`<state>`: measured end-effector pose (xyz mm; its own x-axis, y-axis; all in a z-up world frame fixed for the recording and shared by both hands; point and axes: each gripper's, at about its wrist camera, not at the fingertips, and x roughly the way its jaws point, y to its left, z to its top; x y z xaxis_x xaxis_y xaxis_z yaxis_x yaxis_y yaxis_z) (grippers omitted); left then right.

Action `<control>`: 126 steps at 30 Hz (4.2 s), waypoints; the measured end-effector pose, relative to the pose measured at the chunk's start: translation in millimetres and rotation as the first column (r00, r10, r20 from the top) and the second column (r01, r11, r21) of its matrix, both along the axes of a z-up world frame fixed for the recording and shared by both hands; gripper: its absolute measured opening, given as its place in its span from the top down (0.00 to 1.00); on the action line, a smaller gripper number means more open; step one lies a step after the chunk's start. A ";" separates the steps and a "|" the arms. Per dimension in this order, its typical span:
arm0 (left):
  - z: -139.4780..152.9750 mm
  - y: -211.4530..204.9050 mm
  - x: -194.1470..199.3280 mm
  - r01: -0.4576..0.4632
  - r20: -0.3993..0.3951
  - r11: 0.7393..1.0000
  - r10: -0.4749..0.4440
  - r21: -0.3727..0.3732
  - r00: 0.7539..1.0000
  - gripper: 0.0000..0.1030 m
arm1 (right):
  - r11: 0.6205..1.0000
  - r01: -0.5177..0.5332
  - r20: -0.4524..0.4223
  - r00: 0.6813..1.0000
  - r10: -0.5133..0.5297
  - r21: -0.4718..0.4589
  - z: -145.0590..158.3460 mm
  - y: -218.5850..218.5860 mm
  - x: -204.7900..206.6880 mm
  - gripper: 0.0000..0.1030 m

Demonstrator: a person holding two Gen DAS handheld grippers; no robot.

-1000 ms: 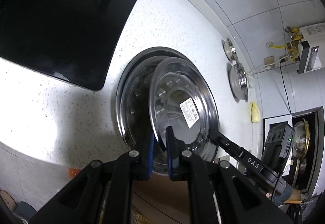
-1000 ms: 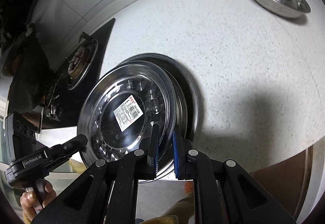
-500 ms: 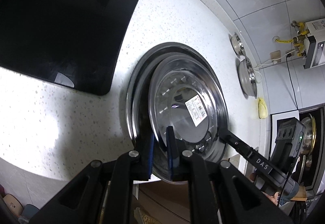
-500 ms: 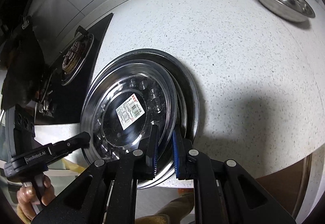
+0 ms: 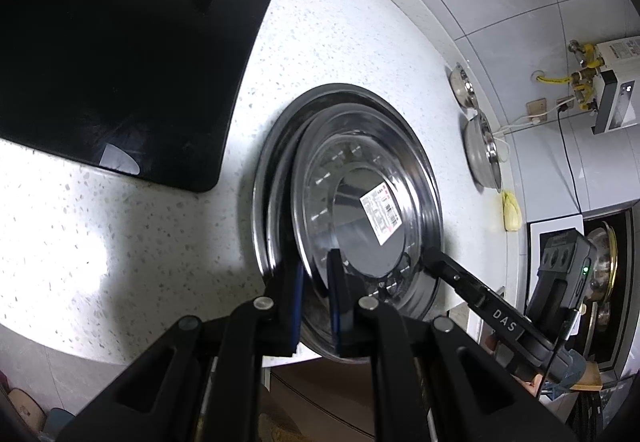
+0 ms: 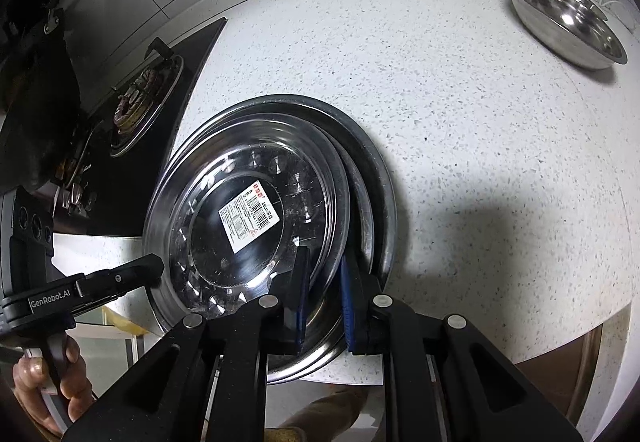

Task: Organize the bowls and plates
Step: 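Carry the small plate with both tools and lower it onto the plate stack, then open both tools and withdraw them from the plate stack, then close the right tool on the large steel bowl's rim while the left tool grips it, then carry the large steel bowl with both tools and lower it beside the plate stack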

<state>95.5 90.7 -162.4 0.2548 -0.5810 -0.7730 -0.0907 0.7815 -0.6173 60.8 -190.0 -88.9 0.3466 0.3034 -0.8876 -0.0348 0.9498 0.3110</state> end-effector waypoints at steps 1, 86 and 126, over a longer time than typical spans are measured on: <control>1.1 0.8 0.0 0.005 0.005 1.000 -0.005 0.007 1.000 0.90 | 1.000 0.001 0.000 1.000 -0.001 0.005 -0.6 -0.4 -0.6 0.88; 54.3 -347.8 201.9 0.099 0.021 0.995 -0.099 0.000 0.995 0.90 | 0.999 0.031 0.108 0.994 -0.028 -0.024 103.9 -312.6 159.3 0.89; 87.8 -67.7 50.1 -0.121 0.050 0.993 0.121 -0.007 0.991 0.88 | 0.971 -0.175 0.091 0.983 0.162 0.163 121.0 -70.4 58.6 0.89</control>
<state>145.6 23.0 -74.6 0.3615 -0.5466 -0.7553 -0.1534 0.7642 -0.6265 119.4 -260.4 32.1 0.3423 0.5065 -0.7914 -0.2192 0.8620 0.4570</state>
